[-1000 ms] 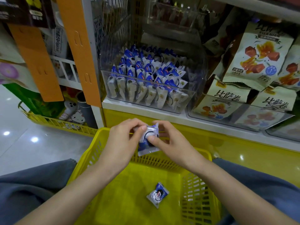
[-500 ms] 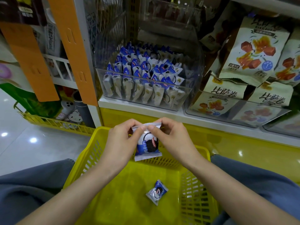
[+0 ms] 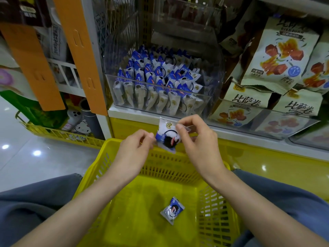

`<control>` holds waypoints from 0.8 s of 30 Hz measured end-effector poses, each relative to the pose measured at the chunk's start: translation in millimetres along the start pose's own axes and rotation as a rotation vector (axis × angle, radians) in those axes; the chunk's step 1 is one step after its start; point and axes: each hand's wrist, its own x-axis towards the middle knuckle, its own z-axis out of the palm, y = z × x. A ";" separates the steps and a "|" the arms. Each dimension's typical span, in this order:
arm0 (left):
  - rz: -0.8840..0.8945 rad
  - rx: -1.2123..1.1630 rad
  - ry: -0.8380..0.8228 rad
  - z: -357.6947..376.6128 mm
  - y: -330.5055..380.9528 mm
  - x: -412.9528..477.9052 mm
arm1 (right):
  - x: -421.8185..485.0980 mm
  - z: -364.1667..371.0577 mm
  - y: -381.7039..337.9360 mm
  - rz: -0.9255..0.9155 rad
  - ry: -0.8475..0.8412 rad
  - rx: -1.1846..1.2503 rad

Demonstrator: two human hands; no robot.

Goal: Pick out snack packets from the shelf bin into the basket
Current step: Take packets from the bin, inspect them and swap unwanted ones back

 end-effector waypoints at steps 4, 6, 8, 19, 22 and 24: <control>-0.357 -0.457 -0.152 -1.2 8.2 2.4 | -8.6 2.8 -1.7 -0.184 -0.118 -0.039; -0.368 -0.567 -0.165 -2.6 6.1 1.7 | -14.3 6.7 -0.9 -0.268 -0.184 -0.119; -0.321 -0.614 -0.138 -1.8 3.2 -1.2 | -18.4 10.7 1.7 -0.309 -0.228 -0.170; -0.195 -0.431 -0.094 6.5 -13.1 -4.3 | -18.2 27.1 3.6 0.743 -0.379 0.629; -0.064 -0.180 -0.044 7.9 -16.7 -3.8 | -18.4 27.2 2.7 0.782 -0.339 0.740; 0.063 -0.014 -0.011 8.0 -17.9 -6.2 | -18.0 28.6 2.3 0.805 -0.294 0.765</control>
